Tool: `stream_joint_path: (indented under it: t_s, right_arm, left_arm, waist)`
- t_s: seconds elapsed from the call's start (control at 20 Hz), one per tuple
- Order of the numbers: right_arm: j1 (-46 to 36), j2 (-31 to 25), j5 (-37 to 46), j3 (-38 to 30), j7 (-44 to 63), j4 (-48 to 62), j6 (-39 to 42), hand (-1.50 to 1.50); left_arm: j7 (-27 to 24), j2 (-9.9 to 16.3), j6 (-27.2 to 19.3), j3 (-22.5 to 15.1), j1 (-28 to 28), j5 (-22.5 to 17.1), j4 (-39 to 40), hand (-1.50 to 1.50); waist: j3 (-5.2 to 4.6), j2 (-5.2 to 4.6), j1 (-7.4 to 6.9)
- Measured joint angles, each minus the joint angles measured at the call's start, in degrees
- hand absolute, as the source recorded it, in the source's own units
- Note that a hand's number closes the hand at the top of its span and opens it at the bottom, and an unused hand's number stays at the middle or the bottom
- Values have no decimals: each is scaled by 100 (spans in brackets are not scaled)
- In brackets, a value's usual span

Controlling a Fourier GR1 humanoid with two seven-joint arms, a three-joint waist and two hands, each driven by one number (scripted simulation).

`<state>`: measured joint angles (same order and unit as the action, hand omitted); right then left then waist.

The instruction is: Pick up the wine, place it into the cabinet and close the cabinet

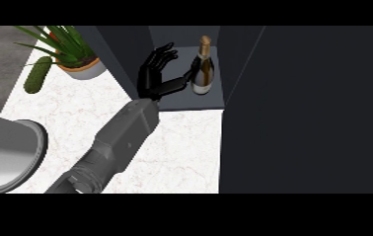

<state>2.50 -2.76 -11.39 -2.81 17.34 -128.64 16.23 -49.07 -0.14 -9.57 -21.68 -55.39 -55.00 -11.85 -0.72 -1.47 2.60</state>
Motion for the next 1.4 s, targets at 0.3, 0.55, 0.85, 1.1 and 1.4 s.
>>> stream_joint_path:
  t_s: [0.3,0.55,0.85,1.1,1.4]
  right_arm:
    - [-1,6,52,-1,53,-30,-58,-150]
    - [82,6,62,43,218,-208,-108,-150]
    - [104,-9,44,12,373,-336,-179,-150]
    - [69,-11,105,45,436,-358,-214,-150]
    - [85,-24,37,113,537,-520,-193,-150]
  left_arm:
    - [-19,3,-102,-167,201,135,-430,-150]
    - [196,13,-238,-361,540,259,-1106,-150]
    - [739,300,-502,-841,1340,564,-2680,-150]
    - [1233,878,-840,-1332,2314,838,-4550,-150]
    - [1971,1714,-1517,-1583,3374,1120,-6936,-150]
  waist:
    - [1,38,-97]
    - [19,107,-229]
    - [54,193,-385]
    - [71,221,-454]
    - [75,201,-395]
